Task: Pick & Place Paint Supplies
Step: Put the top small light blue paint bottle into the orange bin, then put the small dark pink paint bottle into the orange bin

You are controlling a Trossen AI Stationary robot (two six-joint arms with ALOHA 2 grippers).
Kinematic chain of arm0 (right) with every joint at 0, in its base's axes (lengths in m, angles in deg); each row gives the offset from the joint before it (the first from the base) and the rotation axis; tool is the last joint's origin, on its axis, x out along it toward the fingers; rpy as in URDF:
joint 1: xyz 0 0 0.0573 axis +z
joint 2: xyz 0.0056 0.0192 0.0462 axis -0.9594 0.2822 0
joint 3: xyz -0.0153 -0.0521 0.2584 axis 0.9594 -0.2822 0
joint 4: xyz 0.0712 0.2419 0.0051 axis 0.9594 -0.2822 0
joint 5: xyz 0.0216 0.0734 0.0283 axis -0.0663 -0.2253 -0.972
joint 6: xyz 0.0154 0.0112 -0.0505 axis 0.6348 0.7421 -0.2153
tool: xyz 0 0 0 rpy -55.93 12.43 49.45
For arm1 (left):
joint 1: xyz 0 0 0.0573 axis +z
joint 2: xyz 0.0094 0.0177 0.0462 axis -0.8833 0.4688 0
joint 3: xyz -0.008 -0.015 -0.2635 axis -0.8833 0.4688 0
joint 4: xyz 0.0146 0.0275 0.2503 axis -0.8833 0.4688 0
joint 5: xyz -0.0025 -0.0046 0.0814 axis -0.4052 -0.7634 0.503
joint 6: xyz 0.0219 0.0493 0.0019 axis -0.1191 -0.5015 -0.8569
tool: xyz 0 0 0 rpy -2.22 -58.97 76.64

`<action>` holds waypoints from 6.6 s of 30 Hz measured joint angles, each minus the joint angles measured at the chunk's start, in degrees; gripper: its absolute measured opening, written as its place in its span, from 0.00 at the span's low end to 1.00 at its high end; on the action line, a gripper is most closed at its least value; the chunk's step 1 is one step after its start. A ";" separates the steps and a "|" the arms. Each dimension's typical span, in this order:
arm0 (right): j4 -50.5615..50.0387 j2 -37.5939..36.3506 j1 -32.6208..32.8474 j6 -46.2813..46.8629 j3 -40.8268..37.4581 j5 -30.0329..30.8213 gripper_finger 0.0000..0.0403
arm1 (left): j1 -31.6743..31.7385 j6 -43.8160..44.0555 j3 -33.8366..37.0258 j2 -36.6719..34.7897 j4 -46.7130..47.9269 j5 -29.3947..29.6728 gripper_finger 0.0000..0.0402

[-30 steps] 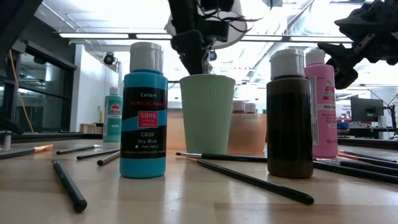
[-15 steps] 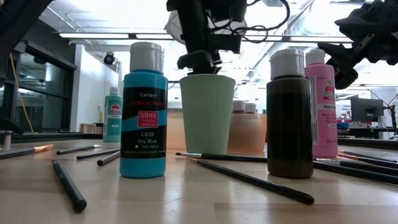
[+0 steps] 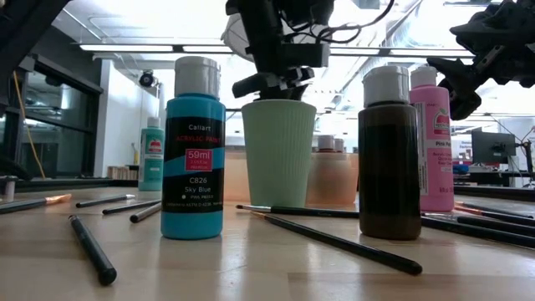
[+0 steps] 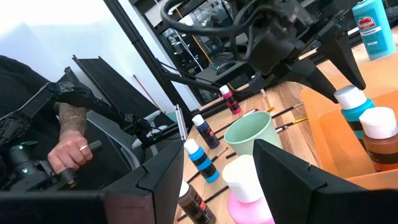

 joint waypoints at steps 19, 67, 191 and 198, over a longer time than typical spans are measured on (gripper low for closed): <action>0.01 0.00 0.01 0.00 0.00 -0.02 0.47 | -0.46 -10.63 -0.02 1.86 -2.50 -5.44 0.30; 0.01 0.00 0.00 0.00 0.00 -0.02 0.47 | 0.09 23.38 2.28 -10.80 18.90 -3.39 0.51; -0.02 0.00 0.00 0.00 -0.01 -0.02 0.47 | -36.40 109.87 40.70 -49.29 21.94 -19.09 0.29; 0.00 0.00 0.02 0.00 0.01 -0.02 0.47 | -20.60 100.44 35.67 -47.94 22.28 -19.06 0.29</action>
